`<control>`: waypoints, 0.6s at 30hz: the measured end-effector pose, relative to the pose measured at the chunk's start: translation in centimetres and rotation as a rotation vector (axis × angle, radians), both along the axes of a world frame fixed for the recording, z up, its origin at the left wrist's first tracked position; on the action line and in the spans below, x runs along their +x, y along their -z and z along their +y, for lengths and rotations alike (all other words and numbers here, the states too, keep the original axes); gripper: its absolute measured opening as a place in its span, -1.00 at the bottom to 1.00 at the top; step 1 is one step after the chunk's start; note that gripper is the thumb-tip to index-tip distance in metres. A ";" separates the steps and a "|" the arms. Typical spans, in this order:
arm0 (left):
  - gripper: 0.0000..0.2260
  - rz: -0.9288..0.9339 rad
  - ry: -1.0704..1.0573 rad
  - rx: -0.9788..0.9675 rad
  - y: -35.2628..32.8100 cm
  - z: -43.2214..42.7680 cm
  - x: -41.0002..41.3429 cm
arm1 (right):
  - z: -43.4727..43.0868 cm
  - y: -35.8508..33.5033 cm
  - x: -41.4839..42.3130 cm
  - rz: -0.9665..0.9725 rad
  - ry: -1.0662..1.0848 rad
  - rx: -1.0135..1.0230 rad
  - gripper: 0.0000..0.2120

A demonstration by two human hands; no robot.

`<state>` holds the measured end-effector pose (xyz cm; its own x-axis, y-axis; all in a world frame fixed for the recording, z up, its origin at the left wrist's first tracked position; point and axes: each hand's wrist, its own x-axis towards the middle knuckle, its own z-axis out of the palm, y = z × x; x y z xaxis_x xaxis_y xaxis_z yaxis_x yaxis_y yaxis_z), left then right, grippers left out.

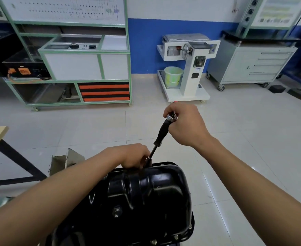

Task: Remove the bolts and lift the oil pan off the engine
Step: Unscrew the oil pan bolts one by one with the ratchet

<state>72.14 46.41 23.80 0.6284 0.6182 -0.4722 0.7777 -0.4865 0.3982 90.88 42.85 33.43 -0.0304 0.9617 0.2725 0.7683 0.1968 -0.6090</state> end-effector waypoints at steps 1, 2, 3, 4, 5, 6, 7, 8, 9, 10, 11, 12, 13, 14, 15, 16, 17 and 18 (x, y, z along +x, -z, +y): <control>-0.78 0.003 -0.008 0.009 0.1 0.0 0.2 | 0.3 0.0 0.1 0.012 0.026 -0.009 -0.65; -0.82 0.001 -0.008 0.027 0.2 0.0 0.3 | 0.5 0.1 0.3 0.028 0.052 -0.019 -0.66; -0.83 -0.004 -0.006 0.046 0.2 -0.1 0.4 | 0.7 0.1 0.5 0.042 0.074 -0.030 -0.67; -0.81 -0.012 -0.003 0.060 0.2 -0.2 0.5 | 0.9 0.2 0.7 0.050 0.091 -0.041 -0.68; -0.81 -0.018 -0.002 0.066 0.2 -0.2 0.6 | 1.0 0.3 0.9 0.055 0.103 -0.048 -0.69; -0.82 -0.021 -0.002 0.068 0.1 -0.3 0.6 | 1.0 0.5 1.1 0.060 0.111 -0.053 -0.69; -0.85 -0.018 -0.001 0.072 0.1 -0.4 0.6 | 1.0 0.6 1.2 0.066 0.117 -0.054 -0.70; -0.87 -0.015 0.002 0.082 0.0 -0.4 0.6 | 1.0 0.6 1.4 0.075 0.121 -0.051 -0.71; -0.89 -0.015 0.003 0.096 -0.1 -0.4 0.5 | 0.9 0.7 1.4 0.085 0.123 -0.046 -0.71; -0.90 -0.021 0.003 0.109 -0.2 -0.4 0.3 | 0.8 0.7 1.6 0.094 0.121 -0.041 -0.71; -0.90 -0.028 0.000 0.112 -0.3 -0.4 0.1 | 0.8 0.7 1.7 0.105 0.115 -0.036 -0.71; -0.89 -0.034 -0.010 0.108 -0.4 -0.4 -0.1 | 0.8 0.7 1.8 0.117 0.109 -0.037 -0.71; -0.90 -0.044 -0.030 0.100 -0.5 -0.5 -0.4 | 0.9 0.7 2.0 0.130 0.105 -0.041 -0.70; -0.89 -0.069 -0.063 0.093 -0.6 -0.5 -0.7 | 0.9 0.7 2.1 0.150 0.107 -0.049 -0.70; -0.86 -0.109 -0.105 0.084 -0.8 -0.6 -1.1 | 0.9 0.7 2.3 0.182 0.115 -0.057 -0.68; -0.84 -0.160 -0.149 0.074 -1.1 -0.7 -1.6 | 1.0 0.6 2.5 0.230 0.125 -0.064 -0.67; -0.83 -0.219 -0.196 0.062 -1.5 -0.8 -2.3 | 1.2 0.4 2.7 0.290 0.133 -0.068 -0.66; -0.81 -0.289 -0.251 0.047 -2.0 -1.1 -3.1 | 1.3 0.1 2.8 0.353 0.139 -0.070 -0.64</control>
<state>69.05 45.33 25.76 0.5577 0.7866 -0.2651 0.7340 -0.3182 0.6000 93.69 44.17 33.37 0.1853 0.9667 0.1767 0.5253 0.0545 -0.8492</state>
